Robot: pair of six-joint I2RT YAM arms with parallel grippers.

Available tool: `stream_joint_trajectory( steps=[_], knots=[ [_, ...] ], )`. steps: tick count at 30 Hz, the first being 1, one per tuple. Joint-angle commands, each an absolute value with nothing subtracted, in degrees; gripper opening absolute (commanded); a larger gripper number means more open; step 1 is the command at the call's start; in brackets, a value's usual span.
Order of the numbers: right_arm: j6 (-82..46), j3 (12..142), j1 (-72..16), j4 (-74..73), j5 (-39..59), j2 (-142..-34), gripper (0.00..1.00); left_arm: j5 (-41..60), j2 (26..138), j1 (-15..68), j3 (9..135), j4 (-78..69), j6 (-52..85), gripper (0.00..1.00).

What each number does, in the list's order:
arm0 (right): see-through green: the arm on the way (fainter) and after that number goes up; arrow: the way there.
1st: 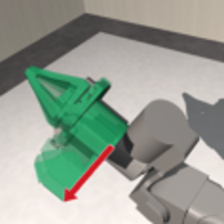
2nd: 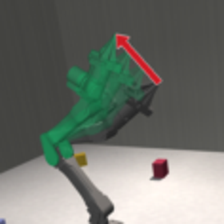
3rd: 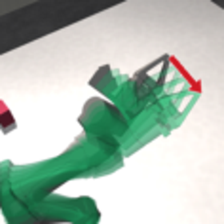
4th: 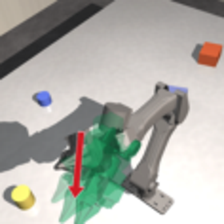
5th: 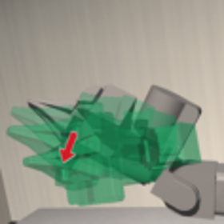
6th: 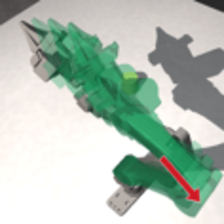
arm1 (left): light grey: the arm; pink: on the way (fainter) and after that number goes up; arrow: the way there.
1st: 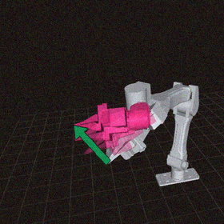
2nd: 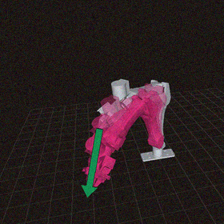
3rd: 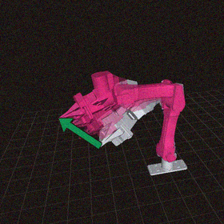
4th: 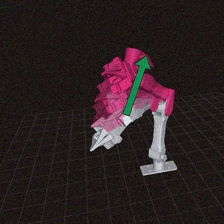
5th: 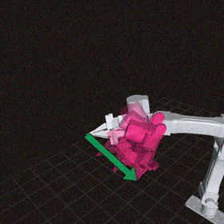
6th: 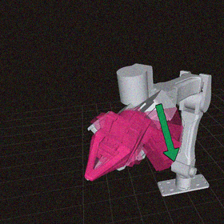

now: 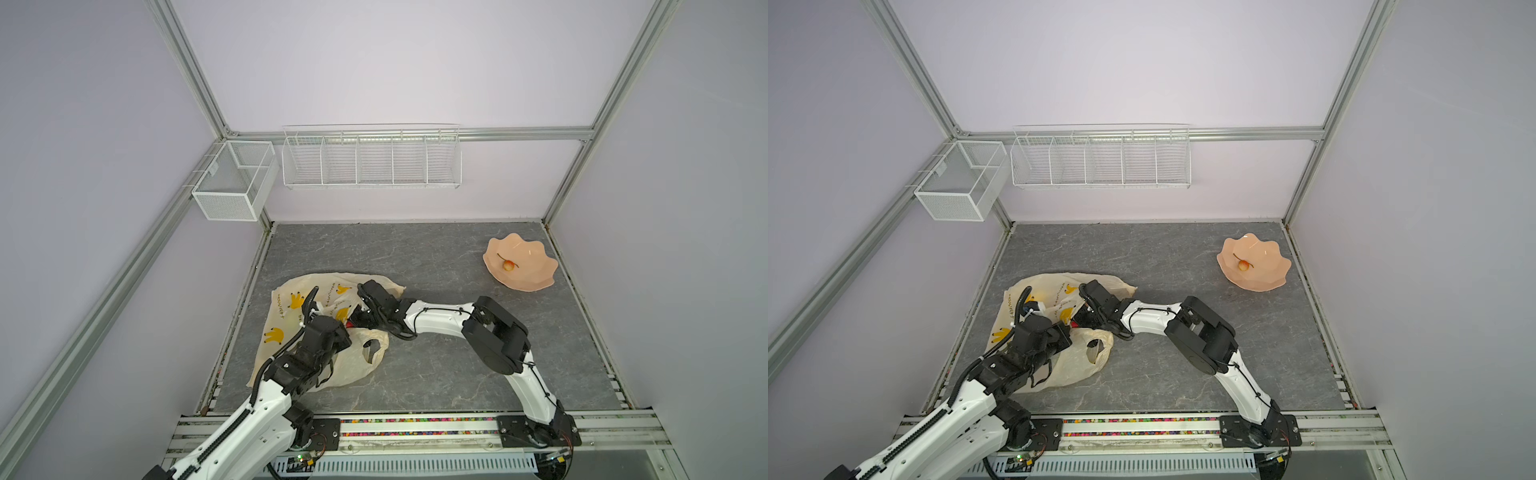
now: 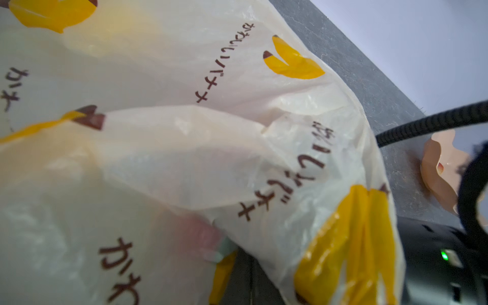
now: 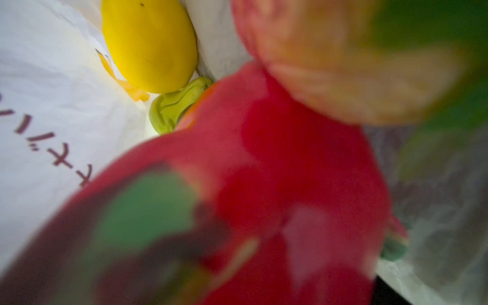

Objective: Place the fruits into the plastic bag

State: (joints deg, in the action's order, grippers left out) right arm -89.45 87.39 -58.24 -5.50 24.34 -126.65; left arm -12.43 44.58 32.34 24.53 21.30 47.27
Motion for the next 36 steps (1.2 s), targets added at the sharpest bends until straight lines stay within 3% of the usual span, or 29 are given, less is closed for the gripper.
stream_joint_trajectory(
  steps=[1,18,29,36],
  knots=[
    [-91.52,87.41,-62.72,-10.12,37.08,-117.84,0.88,-19.18,52.10,30.05,23.13,31.96,48.02,0.00],
    [-84.33,85.25,-58.00,-0.68,34.70,-111.90,0.88,-22.08,49.73,30.02,24.96,38.77,50.11,0.00],
    [-83.97,86.32,-57.49,-1.63,33.93,-116.10,0.88,-12.75,28.10,30.06,27.71,41.35,48.88,0.00],
    [-82.64,90.49,-57.72,-2.10,33.91,-120.77,0.88,-6.15,23.49,30.06,27.38,40.10,48.79,0.00]
  ],
)
